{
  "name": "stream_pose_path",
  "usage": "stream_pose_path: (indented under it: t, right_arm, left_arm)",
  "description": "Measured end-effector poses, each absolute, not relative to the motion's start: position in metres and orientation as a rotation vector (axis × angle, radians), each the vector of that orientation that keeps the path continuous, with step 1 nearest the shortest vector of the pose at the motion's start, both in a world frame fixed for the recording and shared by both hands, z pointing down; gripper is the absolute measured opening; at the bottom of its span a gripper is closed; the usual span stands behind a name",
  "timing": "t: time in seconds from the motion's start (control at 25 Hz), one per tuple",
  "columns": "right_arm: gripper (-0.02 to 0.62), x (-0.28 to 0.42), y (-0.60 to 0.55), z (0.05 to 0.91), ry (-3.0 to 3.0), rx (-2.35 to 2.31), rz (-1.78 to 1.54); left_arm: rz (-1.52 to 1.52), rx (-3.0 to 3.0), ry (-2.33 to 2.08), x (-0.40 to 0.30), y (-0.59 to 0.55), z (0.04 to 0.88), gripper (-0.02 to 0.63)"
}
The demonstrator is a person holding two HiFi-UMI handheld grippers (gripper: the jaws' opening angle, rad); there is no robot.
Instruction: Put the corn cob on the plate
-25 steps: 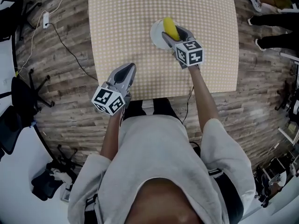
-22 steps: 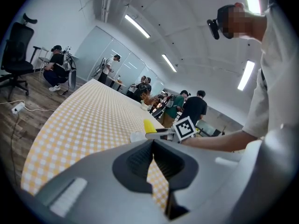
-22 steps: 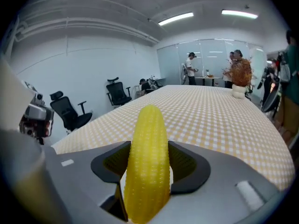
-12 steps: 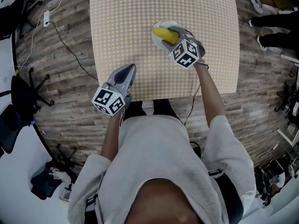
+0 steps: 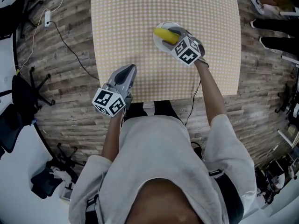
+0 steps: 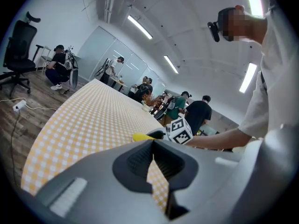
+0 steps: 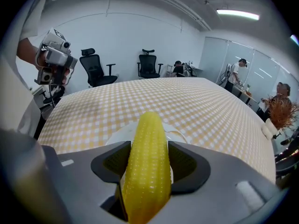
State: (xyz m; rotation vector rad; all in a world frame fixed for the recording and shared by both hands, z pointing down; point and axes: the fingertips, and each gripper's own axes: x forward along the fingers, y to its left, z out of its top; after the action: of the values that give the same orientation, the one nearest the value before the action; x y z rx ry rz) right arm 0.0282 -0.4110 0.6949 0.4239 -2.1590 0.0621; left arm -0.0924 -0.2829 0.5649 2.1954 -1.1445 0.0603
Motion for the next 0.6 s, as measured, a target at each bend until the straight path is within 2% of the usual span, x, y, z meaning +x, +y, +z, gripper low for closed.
stream_pose_path:
  t: [0.48,0.6]
  right_arm:
    - [0.264,0.0284,-0.4167,0.6945,-2.195,0.450,0.149]
    - [0.314,0.0289,-0.4208,0.6906,-2.203,0.464,0.141]
  left_arm:
    - [0.050,2.201,-1.152,-0.0928,-0.2884,0.5607,0.008]
    - [0.047,2.209,-1.158,-0.0943,-0.2892,0.5575,0.008]
